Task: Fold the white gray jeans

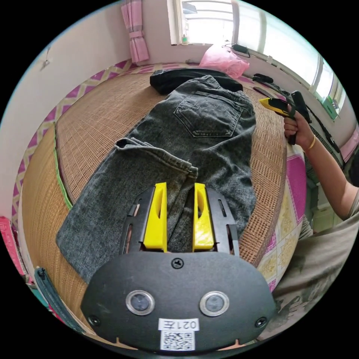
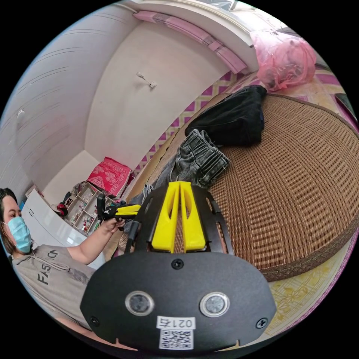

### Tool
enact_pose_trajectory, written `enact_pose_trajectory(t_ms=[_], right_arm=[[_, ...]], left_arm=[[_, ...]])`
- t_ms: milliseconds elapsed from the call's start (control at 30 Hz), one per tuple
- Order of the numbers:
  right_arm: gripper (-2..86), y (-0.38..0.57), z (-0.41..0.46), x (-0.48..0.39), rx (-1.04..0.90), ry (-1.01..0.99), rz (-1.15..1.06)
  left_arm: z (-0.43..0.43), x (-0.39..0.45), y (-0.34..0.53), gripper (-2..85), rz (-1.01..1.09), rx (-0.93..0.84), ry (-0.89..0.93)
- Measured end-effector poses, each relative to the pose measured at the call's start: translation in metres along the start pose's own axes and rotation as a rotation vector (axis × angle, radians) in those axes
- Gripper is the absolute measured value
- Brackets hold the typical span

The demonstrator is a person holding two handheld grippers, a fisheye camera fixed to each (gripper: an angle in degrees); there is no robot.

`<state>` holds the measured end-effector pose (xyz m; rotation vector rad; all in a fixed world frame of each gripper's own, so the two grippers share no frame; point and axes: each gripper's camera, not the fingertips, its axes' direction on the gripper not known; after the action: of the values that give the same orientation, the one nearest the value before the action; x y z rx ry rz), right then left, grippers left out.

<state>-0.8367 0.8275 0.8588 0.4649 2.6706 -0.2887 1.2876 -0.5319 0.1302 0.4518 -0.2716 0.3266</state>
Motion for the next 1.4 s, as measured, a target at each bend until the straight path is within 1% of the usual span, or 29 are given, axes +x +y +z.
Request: enact_pose_trajectory(t_ms=[33, 67, 167, 200, 233, 267, 333, 367, 433, 467, 533, 567, 633, 667, 733, 767, 833, 900, 933, 1000, 1033, 1200, 1267, 1300, 1367, 1400], right_arm=[[-0.6, 0.003, 0.000, 0.001, 0.000, -0.003, 0.002], [-0.6, 0.005, 0.000, 0.001, -0.002, -0.003, 0.002], [-0.6, 0.009, 0.001, 0.000, -0.015, -0.004, -0.004], [-0.6, 0.010, 0.001, 0.000, -0.016, -0.005, -0.004], [-0.6, 0.011, 0.001, 0.000, -0.016, -0.005, -0.001], [-0.6, 0.013, 0.000, 0.000, -0.014, -0.004, 0.003], [-0.6, 0.015, -0.001, 0.000, -0.011, -0.004, 0.006], [-0.6, 0.016, -0.001, -0.001, -0.011, -0.005, 0.007], [-0.6, 0.017, -0.001, -0.003, -0.013, -0.002, 0.007], [-0.6, 0.017, -0.001, -0.004, -0.016, -0.001, 0.005], [-0.6, 0.017, -0.001, -0.006, -0.020, -0.004, -0.001], [-0.6, 0.017, -0.001, -0.008, -0.019, -0.007, -0.003], [-0.6, 0.017, -0.002, -0.009, -0.017, -0.008, 0.000], [-0.6, 0.016, -0.002, -0.011, -0.017, -0.006, 0.003], [-0.6, 0.014, -0.001, -0.013, -0.021, 0.003, 0.010], [-0.6, 0.012, 0.001, -0.015, -0.026, 0.009, 0.015], [-0.6, 0.008, 0.003, -0.017, -0.036, 0.020, 0.027], [-0.7, 0.004, 0.006, -0.020, -0.047, 0.031, 0.039], [-0.6, 0.000, 0.008, -0.021, -0.057, 0.041, 0.049], [-0.6, -0.005, 0.013, -0.025, -0.077, 0.053, 0.058], [-0.6, -0.009, 0.016, -0.029, -0.088, 0.059, 0.057], [-0.4, -0.021, 0.015, -0.064, -0.054, 0.083, 0.019], [-0.1, -0.040, 0.026, -0.113, -0.058, 0.039, -0.122], [0.1, -0.047, 0.034, -0.129, -0.073, 0.051, -0.171], [1.6, -0.077, 0.080, -0.200, -0.174, 0.125, -0.400], [2.2, -0.085, 0.096, -0.218, -0.205, 0.147, -0.463]], left_arm=[[-0.001, -0.008, 0.006, 3.8, -0.021, 0.008, 0.007], [-0.003, -0.013, 0.010, 1.4, -0.034, 0.024, 0.030], [-0.016, -0.064, 0.041, -0.5, -0.234, 0.146, 0.220], [-0.023, -0.088, 0.059, -0.7, -0.322, 0.212, 0.310], [-0.037, -0.109, 0.081, -0.8, -0.395, 0.288, 0.364], [-0.047, -0.119, 0.093, -0.9, -0.426, 0.328, 0.377], [-0.098, -0.151, 0.151, -1.0, -0.511, 0.477, 0.365], [-0.113, -0.159, 0.169, -1.0, -0.527, 0.513, 0.356], [-0.173, -0.190, 0.254, -1.0, -0.603, 0.638, 0.292], [-0.186, -0.197, 0.277, -1.0, -0.627, 0.663, 0.275], [-0.232, -0.225, 0.374, -1.0, -0.734, 0.729, 0.173], [-0.242, -0.231, 0.398, -1.0, -0.762, 0.739, 0.142], [-0.266, -0.249, 0.496, -1.0, -0.914, 0.758, 0.018], [-0.269, -0.253, 0.519, -1.0, -0.950, 0.765, -0.003], [-0.264, -0.267, 0.602, -1.0, -1.084, 0.724, -0.087], [-0.256, -0.273, 0.618, -1.0, -1.106, 0.686, -0.080], [-0.207, -0.294, 0.667, -1.0, -1.200, 0.543, -0.008], [-0.176, -0.303, 0.694, -1.0, -1.253, 0.536, 0.059], [-0.168, -0.309, 0.711, -1.0, -1.287, 0.601, 0.141], [-0.163, -0.313, 0.724, -1.0, -1.295, 0.670, 0.184], [-0.157, -0.317, 0.726, -1.0, -1.317, 0.632, 0.188], [-0.144, -0.330, 0.734, -0.9, -1.333, 0.590, 0.219], [-0.141, -0.334, 0.733, -0.9, -1.321, 0.573, 0.220], [-0.140, -0.337, 0.731, -0.9, -1.308, 0.563, 0.216], [-0.141, -0.340, 0.724, -0.9, -1.265, 0.559, 0.200], [-0.144, -0.340, 0.719, -0.8, -1.225, 0.565, 0.194]])
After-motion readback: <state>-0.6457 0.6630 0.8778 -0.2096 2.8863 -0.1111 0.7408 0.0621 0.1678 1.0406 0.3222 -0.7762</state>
